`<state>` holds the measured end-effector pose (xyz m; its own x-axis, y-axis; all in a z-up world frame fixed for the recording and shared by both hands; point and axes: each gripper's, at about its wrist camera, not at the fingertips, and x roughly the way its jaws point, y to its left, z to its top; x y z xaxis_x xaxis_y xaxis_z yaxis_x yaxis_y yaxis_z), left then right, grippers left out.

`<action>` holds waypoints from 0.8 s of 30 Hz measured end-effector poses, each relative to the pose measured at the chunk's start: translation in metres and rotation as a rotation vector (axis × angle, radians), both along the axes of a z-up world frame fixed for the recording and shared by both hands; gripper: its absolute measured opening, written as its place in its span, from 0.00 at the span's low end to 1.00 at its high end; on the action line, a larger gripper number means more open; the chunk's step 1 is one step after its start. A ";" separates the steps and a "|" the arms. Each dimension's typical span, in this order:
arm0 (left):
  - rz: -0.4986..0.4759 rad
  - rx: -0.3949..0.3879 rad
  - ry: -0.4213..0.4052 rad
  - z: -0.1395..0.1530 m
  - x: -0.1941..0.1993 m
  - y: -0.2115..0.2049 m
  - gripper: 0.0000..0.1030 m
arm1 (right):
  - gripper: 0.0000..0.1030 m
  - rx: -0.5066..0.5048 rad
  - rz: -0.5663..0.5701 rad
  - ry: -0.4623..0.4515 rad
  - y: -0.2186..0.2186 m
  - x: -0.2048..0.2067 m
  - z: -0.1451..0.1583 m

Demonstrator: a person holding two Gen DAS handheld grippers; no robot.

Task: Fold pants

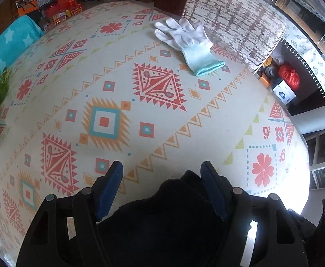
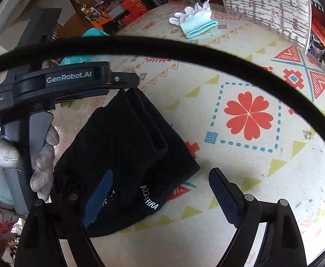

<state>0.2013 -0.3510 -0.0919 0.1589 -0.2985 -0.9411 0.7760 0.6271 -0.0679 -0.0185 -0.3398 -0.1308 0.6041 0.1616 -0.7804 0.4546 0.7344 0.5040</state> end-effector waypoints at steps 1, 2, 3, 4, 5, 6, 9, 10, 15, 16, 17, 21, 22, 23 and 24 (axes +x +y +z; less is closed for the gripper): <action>-0.002 0.002 0.006 -0.002 0.001 -0.001 0.70 | 0.89 -0.001 0.004 -0.001 0.000 0.003 0.000; -0.003 0.005 0.011 -0.004 0.001 -0.002 0.70 | 0.89 -0.006 0.012 -0.002 0.002 0.006 0.000; -0.003 0.009 0.013 -0.006 0.001 -0.003 0.70 | 0.89 -0.009 0.017 -0.002 0.002 0.008 0.001; -0.004 0.012 0.017 -0.008 0.002 -0.004 0.70 | 0.90 -0.012 0.024 -0.003 0.004 0.011 0.001; -0.006 0.016 0.022 -0.010 0.002 -0.005 0.70 | 0.90 -0.017 0.028 -0.003 0.005 0.014 0.001; -0.006 0.018 0.027 -0.012 0.001 -0.006 0.70 | 0.90 -0.023 0.030 -0.002 0.006 0.016 0.001; -0.008 0.029 0.039 -0.019 0.000 -0.009 0.70 | 0.90 -0.028 0.036 -0.007 0.006 0.021 0.001; -0.010 0.033 0.041 -0.021 0.000 -0.009 0.70 | 0.90 -0.029 0.037 -0.008 0.006 0.025 0.001; -0.032 0.062 0.029 -0.029 -0.009 -0.014 0.70 | 0.90 -0.060 0.055 -0.010 0.009 0.029 0.000; -0.040 0.072 0.018 -0.030 -0.011 -0.015 0.70 | 0.89 -0.071 0.060 -0.009 0.009 0.028 0.001; -0.045 0.086 0.001 -0.030 -0.014 -0.017 0.67 | 0.89 -0.084 0.065 -0.005 0.011 0.029 0.001; -0.068 0.113 -0.048 -0.025 -0.024 -0.022 0.42 | 0.77 -0.117 0.071 0.014 0.011 0.034 -0.001; -0.078 0.119 -0.065 -0.023 -0.028 -0.024 0.35 | 0.72 -0.118 0.070 0.017 0.010 0.034 -0.001; -0.087 0.122 -0.079 -0.022 -0.031 -0.025 0.29 | 0.69 -0.117 0.069 0.020 0.008 0.034 -0.001; -0.091 0.126 -0.093 -0.020 -0.035 -0.026 0.28 | 0.66 -0.115 0.067 0.022 0.005 0.035 -0.002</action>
<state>0.1666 -0.3772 -0.1120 0.2249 -0.1960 -0.9545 0.8290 0.5533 0.0817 0.0160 -0.3345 -0.1323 0.5774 0.1100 -0.8090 0.4126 0.8157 0.4054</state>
